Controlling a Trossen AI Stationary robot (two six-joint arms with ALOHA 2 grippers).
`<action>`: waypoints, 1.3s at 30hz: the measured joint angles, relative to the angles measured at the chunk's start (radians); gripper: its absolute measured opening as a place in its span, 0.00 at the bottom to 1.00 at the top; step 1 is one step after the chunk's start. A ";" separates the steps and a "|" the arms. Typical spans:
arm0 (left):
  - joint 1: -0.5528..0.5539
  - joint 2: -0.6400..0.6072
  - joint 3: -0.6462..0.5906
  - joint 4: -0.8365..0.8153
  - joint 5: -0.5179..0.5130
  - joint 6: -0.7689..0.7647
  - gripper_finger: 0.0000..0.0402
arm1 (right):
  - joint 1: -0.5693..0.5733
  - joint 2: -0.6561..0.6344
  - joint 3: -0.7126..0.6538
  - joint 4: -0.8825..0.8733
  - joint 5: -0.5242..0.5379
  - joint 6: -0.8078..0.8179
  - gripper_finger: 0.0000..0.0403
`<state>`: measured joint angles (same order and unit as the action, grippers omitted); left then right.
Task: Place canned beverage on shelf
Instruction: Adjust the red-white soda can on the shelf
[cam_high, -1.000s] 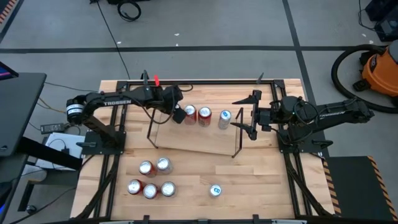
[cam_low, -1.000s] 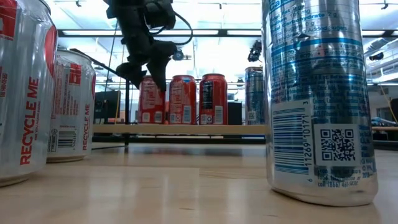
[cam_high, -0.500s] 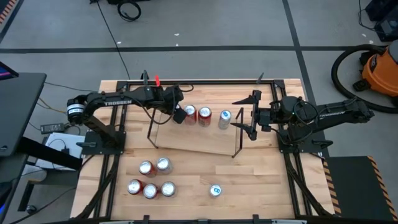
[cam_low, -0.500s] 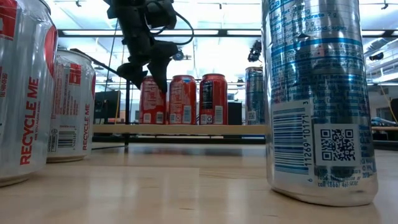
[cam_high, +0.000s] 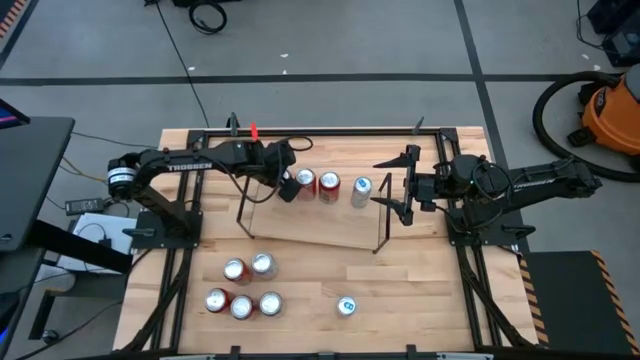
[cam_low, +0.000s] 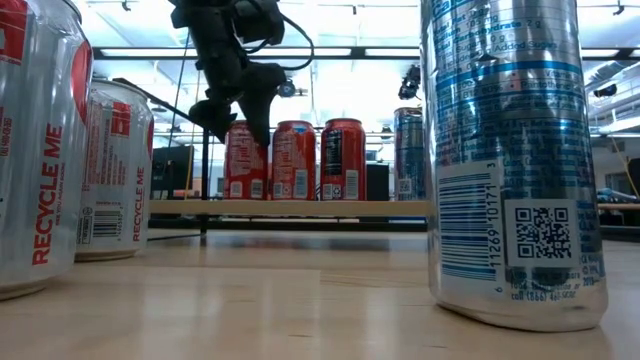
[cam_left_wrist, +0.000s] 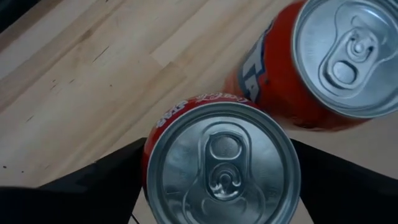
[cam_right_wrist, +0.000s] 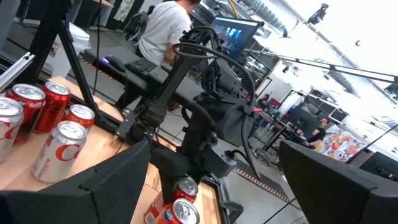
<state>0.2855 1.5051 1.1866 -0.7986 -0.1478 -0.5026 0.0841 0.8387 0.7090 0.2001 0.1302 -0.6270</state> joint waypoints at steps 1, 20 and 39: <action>0.000 -0.001 0.000 0.000 0.000 0.000 0.95 | 0.000 0.000 0.000 0.000 0.000 0.000 0.91; -0.015 -0.003 0.146 -0.095 -0.040 0.060 0.96 | 0.000 0.000 0.000 -0.006 -0.001 0.000 0.91; -0.015 -0.004 0.346 -0.506 -0.034 0.415 0.96 | 0.000 0.000 0.000 -0.005 -0.001 0.000 0.91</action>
<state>0.2707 1.5013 1.5325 -1.3041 -0.1814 -0.0872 0.0841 0.8387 0.7090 0.1951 0.1291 -0.6273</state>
